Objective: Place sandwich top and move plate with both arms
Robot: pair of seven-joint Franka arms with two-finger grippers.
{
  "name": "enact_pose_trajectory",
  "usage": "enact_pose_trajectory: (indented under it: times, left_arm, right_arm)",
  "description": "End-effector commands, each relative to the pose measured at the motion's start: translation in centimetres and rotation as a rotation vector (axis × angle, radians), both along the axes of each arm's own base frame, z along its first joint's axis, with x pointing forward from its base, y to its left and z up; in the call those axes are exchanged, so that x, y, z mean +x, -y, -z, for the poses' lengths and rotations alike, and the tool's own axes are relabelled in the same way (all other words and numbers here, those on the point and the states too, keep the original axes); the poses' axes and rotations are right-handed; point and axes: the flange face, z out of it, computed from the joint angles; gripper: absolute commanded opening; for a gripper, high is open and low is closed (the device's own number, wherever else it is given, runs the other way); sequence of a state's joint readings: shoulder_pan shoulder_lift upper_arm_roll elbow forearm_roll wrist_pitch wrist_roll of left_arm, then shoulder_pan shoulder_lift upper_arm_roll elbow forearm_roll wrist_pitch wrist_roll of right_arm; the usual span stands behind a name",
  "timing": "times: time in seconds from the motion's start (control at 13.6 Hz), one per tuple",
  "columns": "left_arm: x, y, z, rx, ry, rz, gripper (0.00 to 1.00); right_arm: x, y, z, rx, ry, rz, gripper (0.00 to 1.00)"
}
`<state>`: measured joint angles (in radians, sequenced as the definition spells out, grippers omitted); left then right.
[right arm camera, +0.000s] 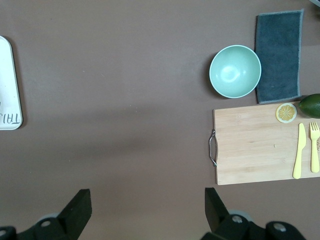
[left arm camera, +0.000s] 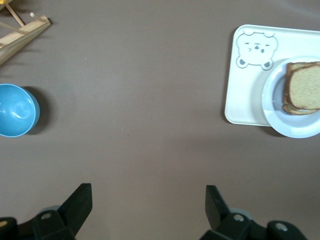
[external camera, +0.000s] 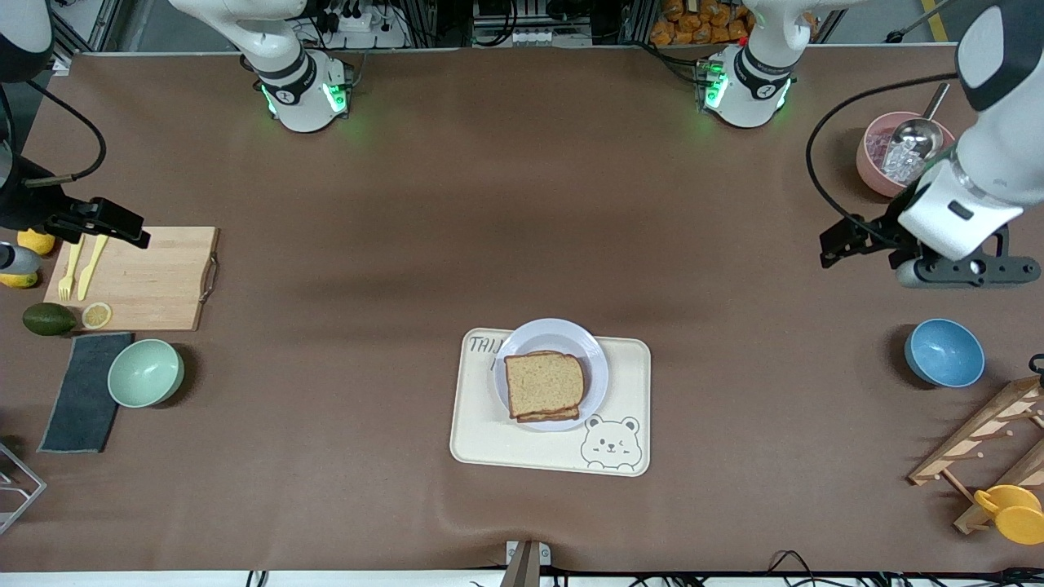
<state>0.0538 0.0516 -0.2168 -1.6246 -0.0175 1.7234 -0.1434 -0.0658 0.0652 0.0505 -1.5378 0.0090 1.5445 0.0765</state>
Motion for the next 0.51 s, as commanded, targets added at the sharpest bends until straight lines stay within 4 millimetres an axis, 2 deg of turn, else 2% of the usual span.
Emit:
enact_pose_trajectory:
  times: [0.0, 0.07, 0.37, 0.44]
  left_arm:
    - [-1.5, 1.4, -1.3, 0.002, 0.007, 0.006, 1.0]
    - [-1.7, 1.8, -1.2, 0.009, -0.002, 0.015, 1.0]
    - [-1.6, 0.2, -1.6, 0.016, 0.002, 0.035, 1.0]
    - [-1.6, 0.8, -1.7, 0.014, 0.003, 0.03, 1.0]
  right_arm:
    - [0.2, 0.4, -0.2, -0.016, -0.006, 0.015, 1.0]
    - [0.2, 0.4, -0.3, -0.016, -0.005, 0.015, 1.0]
    - [0.2, 0.3, -0.3, -0.016, -0.006, 0.012, 1.0]
    - [0.2, 0.5, -0.1, -0.016, -0.011, 0.015, 1.0]
